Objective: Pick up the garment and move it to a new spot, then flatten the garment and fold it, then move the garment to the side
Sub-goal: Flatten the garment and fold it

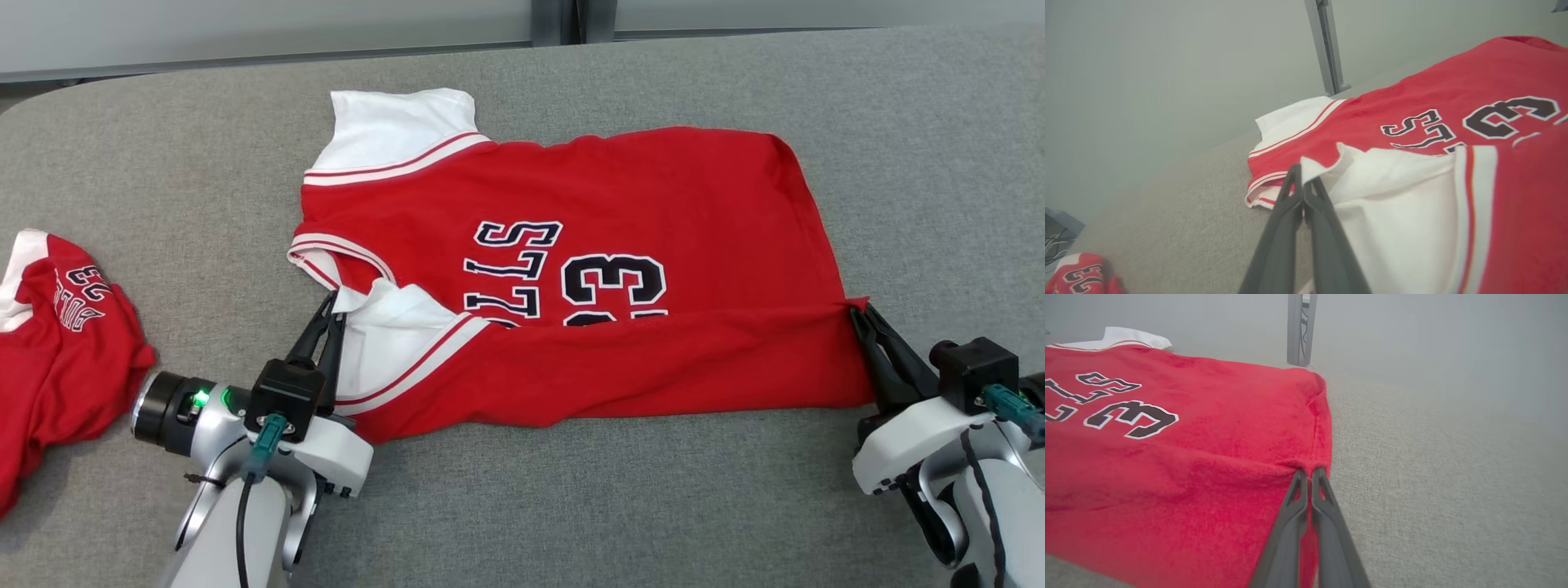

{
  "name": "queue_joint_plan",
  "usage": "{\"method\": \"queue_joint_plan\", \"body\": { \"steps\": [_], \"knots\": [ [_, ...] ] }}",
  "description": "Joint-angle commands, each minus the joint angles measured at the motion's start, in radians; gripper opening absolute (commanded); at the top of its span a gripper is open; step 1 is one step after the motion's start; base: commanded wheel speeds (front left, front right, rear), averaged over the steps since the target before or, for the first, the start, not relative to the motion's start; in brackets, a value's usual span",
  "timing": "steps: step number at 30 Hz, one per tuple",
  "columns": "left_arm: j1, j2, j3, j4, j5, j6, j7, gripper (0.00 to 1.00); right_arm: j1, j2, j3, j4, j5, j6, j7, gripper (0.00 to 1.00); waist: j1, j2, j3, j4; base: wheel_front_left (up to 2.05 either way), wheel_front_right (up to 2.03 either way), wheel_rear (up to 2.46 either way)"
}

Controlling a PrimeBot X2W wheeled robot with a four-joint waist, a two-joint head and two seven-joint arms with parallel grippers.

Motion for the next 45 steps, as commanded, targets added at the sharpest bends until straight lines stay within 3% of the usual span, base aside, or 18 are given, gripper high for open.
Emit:
{"method": "queue_joint_plan", "body": {
  "steps": [1, 3, 5, 6, 7, 8, 9, 10, 20, 26, 32, 35, 42, 45],
  "knots": [
    [-0.031, -0.005, 0.005, 0.033, -0.016, -0.008, 0.001, 0.11, -0.020, 0.002, 0.007, 0.019, -0.006, 0.000, -0.005, 0.00, 0.0000, 0.0000, 0.003, -0.002, 0.00, 0.00, 0.00],
    [-0.058, -0.010, 0.007, 0.077, -0.032, -0.014, 0.000, 0.35, -0.036, 0.009, 0.019, 0.046, -0.007, 0.000, -0.006, 0.00, 0.0000, 0.0000, 0.005, -0.003, 0.00, 0.00, 0.00],
    [-0.070, -0.023, 0.009, 0.135, -0.060, -0.040, 0.026, 0.48, -0.052, 0.013, 0.037, 0.074, -0.006, 0.000, -0.006, 0.00, 0.0000, 0.0000, 0.005, -0.004, 0.00, 0.00, 0.00],
    [-0.082, -0.028, 0.013, 0.163, -0.073, -0.045, 0.042, 0.78, -0.064, 0.015, 0.041, 0.084, -0.007, 0.000, -0.006, 0.07, 0.0000, 0.0000, 0.005, -0.005, 0.00, 0.00, 0.00],
    [-0.099, -0.033, 0.016, 0.184, -0.081, -0.049, 0.052, 1.00, -0.072, 0.018, 0.047, 0.091, -0.009, 0.000, -0.006, 0.24, 0.0000, 0.0000, 0.005, -0.005, 0.00, 0.00, 0.00],
    [-0.115, -0.039, 0.020, 0.199, -0.092, -0.047, 0.055, 1.00, -0.079, 0.021, 0.052, 0.100, -0.010, 0.000, -0.006, 0.42, 0.0000, 0.0000, 0.004, -0.006, 0.00, 0.00, 0.00],
    [-0.124, -0.043, 0.021, 0.214, -0.097, -0.044, 0.053, 1.00, -0.085, 0.023, 0.056, 0.106, -0.011, 0.000, -0.006, 0.77, 0.0000, 0.0000, 0.003, -0.007, 0.00, 0.00, 0.00],
    [-0.129, -0.046, 0.022, 0.226, -0.101, -0.037, 0.050, 1.00, -0.090, 0.023, 0.058, 0.105, -0.014, 0.000, -0.006, 1.00, 0.0000, 0.0000, 0.001, -0.008, 0.00, 0.00, 0.00],
    [-0.065, -0.023, 0.083, 0.165, -0.134, 0.052, 0.015, 1.00, -0.020, 0.022, -0.047, -0.007, -0.055, 0.000, -0.006, 1.00, 0.0000, 0.0000, -0.033, -0.005, 0.00, 0.00, 0.00],
    [0.068, -0.006, 0.121, 0.027, -0.198, 0.035, 0.031, 1.00, 0.072, 0.039, -0.092, -0.070, -0.064, 0.000, -0.006, 1.00, 0.0000, 0.0000, -0.045, 0.005, 0.00, 0.00, 0.00],
    [0.103, 0.012, 0.095, -0.055, -0.183, 0.021, 0.067, 1.00, 0.123, 0.054, -0.102, -0.086, -0.056, 0.000, -0.006, 1.00, 0.0000, 0.0000, -0.054, 0.019, 0.00, 0.00, 0.00],
    [0.069, 0.036, 0.055, -0.057, -0.149, 0.005, 0.117, 1.00, 0.118, 0.061, -0.089, -0.081, -0.057, 0.000, -0.006, 1.00, 0.0000, 0.0000, -0.061, 0.014, 0.00, 0.00, 0.00],
    [0.078, 0.060, 0.039, -0.107, -0.186, -0.043, 0.323, 1.00, 0.106, 0.057, -0.079, -0.078, -0.049, 0.000, -0.006, 1.00, 0.0000, 0.0000, -0.084, -0.018, 0.00, 0.00, 0.00],
    [0.123, 0.069, 0.054, -0.179, -0.212, -0.037, 0.363, 1.00, 0.118, 0.062, -0.086, -0.082, -0.047, 0.000, -0.006, 1.00, 0.0000, 0.0000, -0.089, -0.027, 0.00, 0.00, 0.00]
  ]
}}
